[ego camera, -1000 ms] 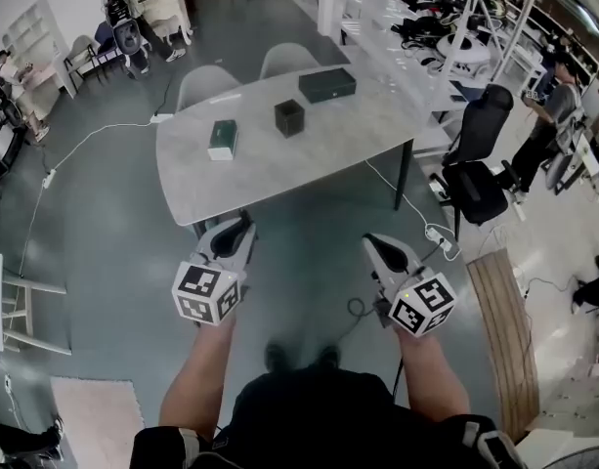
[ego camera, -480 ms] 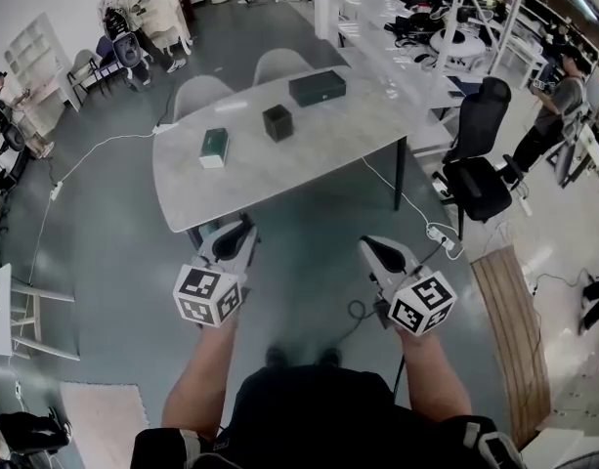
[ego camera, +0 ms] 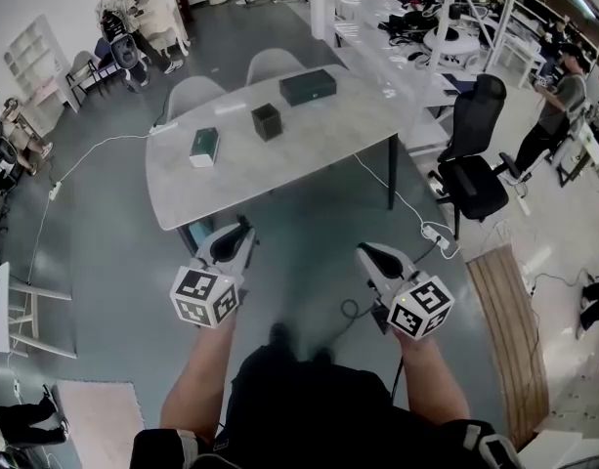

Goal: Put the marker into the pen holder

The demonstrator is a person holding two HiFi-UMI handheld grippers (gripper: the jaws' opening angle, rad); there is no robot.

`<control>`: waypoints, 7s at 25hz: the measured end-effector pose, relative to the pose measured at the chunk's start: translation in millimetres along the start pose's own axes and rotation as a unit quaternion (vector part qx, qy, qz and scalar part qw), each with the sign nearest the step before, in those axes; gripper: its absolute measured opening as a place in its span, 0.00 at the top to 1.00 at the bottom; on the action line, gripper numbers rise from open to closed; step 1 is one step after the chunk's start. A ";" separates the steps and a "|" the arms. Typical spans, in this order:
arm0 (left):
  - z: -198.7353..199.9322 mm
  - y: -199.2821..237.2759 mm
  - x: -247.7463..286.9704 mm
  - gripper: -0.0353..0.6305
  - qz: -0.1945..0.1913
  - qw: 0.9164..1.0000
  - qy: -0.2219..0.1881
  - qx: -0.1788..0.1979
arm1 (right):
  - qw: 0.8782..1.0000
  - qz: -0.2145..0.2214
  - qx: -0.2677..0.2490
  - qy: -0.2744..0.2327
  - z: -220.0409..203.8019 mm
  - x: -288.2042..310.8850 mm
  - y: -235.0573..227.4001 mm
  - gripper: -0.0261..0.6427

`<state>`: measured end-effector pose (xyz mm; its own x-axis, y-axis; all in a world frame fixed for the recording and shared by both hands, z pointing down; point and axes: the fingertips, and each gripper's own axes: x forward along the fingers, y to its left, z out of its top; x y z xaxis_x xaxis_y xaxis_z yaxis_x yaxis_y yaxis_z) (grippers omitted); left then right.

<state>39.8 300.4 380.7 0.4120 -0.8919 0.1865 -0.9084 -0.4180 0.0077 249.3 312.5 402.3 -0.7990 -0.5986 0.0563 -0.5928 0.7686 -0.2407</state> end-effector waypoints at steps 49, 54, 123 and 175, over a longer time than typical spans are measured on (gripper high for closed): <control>6.2 341.7 146.2 0.87 -0.032 0.996 -0.041 -0.072 | 0.995 0.053 -0.024 0.081 37.7 413.2 -26.9 0.94; 9.9 350.0 169.5 0.87 -0.027 0.996 -0.036 -0.074 | 0.996 0.052 -0.013 0.076 39.3 421.7 -50.4 0.94; -72.0 428.0 605.3 0.87 -0.148 0.978 0.146 -0.002 | 0.990 -0.085 0.044 0.106 53.5 595.6 -406.1 0.94; -140.5 401.6 622.0 0.87 -0.239 0.913 0.313 0.101 | 0.986 -0.085 0.064 0.127 25.5 574.9 -414.2 0.94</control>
<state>-78.7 -398.0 637.8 0.5794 -0.3513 0.7355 -0.5778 -0.8134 0.0667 38.0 -355.8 509.6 -0.6984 -0.6280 0.3432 -0.7156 0.6179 -0.3258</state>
